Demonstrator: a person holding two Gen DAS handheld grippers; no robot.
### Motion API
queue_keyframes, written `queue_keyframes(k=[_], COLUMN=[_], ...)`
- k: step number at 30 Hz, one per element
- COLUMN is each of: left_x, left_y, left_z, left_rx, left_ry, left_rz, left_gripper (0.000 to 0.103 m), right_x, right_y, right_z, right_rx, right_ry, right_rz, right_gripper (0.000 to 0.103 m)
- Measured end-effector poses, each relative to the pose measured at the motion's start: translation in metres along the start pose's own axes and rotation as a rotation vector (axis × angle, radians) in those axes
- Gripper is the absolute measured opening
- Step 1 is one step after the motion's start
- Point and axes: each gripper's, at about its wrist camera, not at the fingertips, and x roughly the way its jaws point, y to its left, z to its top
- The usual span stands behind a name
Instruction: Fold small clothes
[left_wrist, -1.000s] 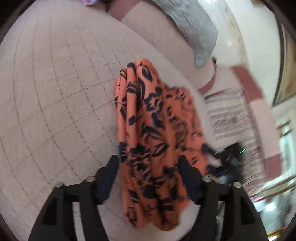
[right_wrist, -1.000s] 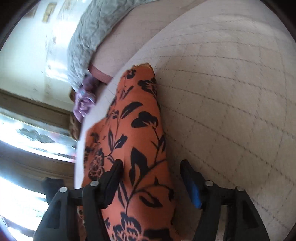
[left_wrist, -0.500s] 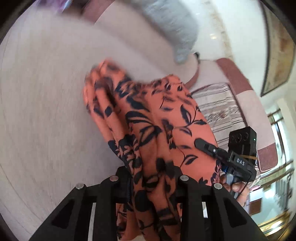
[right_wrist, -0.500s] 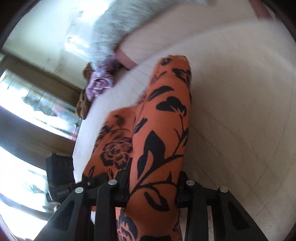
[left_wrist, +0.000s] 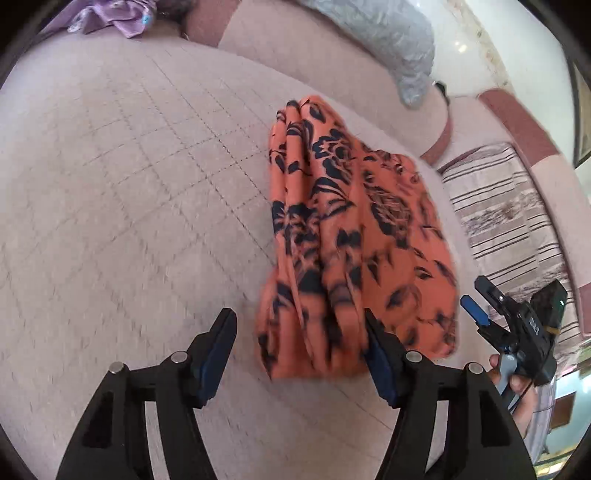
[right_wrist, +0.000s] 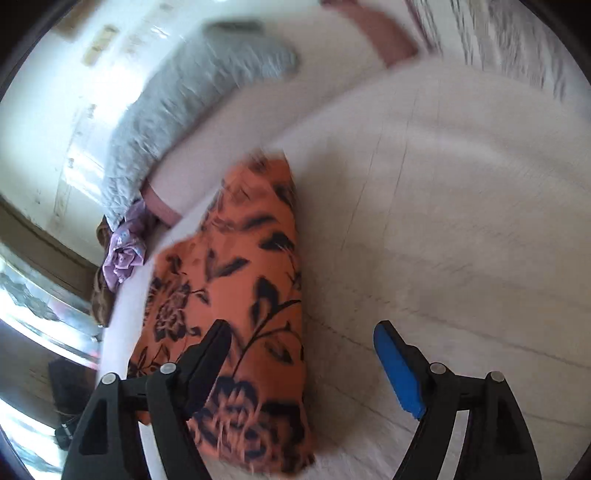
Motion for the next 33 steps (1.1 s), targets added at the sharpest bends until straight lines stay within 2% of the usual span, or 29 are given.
queue_keyframes(k=[2,3,4,5,7,8,9,10,12,14,16,21,23,28,33], left_x=[-0.01,-0.01,-0.006,-0.007,-0.013,-0.027,-0.038,-0.051,-0.074,-0.09,-0.101,-0.118,-0.122,-0.133,-0.142], left_y=[-0.001,-0.003,-0.005,-0.001,-0.011,-0.017,-0.023,-0.027,-0.04,-0.05,-0.056,-0.072,-0.079,-0.093,-0.107], left_z=[-0.01,-0.015,-0.019,-0.023,-0.029,-0.037,-0.043,-0.051,-0.07,-0.084,-0.092,-0.109,-0.115,-0.128,-0.133], left_rx=[0.014,0.032,0.047,0.052,0.054,0.064,0.086,0.119,0.18,0.214,0.228,0.251,0.263,0.266,0.291], left_ry=[-0.024,-0.026,-0.009,0.005,-0.02,-0.054,-0.081,-0.111,-0.195,-0.272,-0.302,-0.319,-0.328,-0.358,-0.377], left_rz=[0.002,0.022,0.073,0.128,0.166,0.191,0.214,0.238,0.332,0.414,0.433,0.468,0.478,0.46,0.464], left_gripper=[0.069,0.072,0.072,0.072,0.072,0.072,0.073,0.076,0.089,0.09,0.09,0.09,0.09,0.09,0.09], right_x=[-0.019,-0.028,-0.03,-0.024,-0.001,0.023,0.034,0.024,-0.001,-0.031,-0.051,-0.09,-0.103,-0.122,-0.151], right_y=[0.023,0.039,0.052,0.067,0.072,0.064,0.056,0.057,0.07,0.084,0.099,0.097,0.088,0.095,0.102], right_z=[-0.005,-0.009,-0.013,-0.021,-0.032,-0.042,-0.048,-0.052,-0.059,-0.072,-0.089,-0.143,-0.163,-0.176,-0.163], right_rx=[-0.07,-0.121,-0.165,-0.2,-0.203,-0.176,-0.133,-0.122,-0.166,-0.23,-0.288,-0.457,-0.489,-0.521,-0.505], right_ry=[-0.037,-0.042,-0.031,0.005,0.12,0.224,0.259,0.2,0.128,0.023,-0.047,-0.046,-0.04,-0.06,-0.128], right_rz=[0.03,0.073,0.108,0.152,0.213,0.194,0.14,0.143,0.093,-0.006,-0.071,-0.261,-0.303,-0.315,-0.321], right_gripper=[0.082,0.082,0.083,0.085,0.092,0.092,0.091,0.091,0.091,0.092,0.097,0.103,0.103,0.103,0.103])
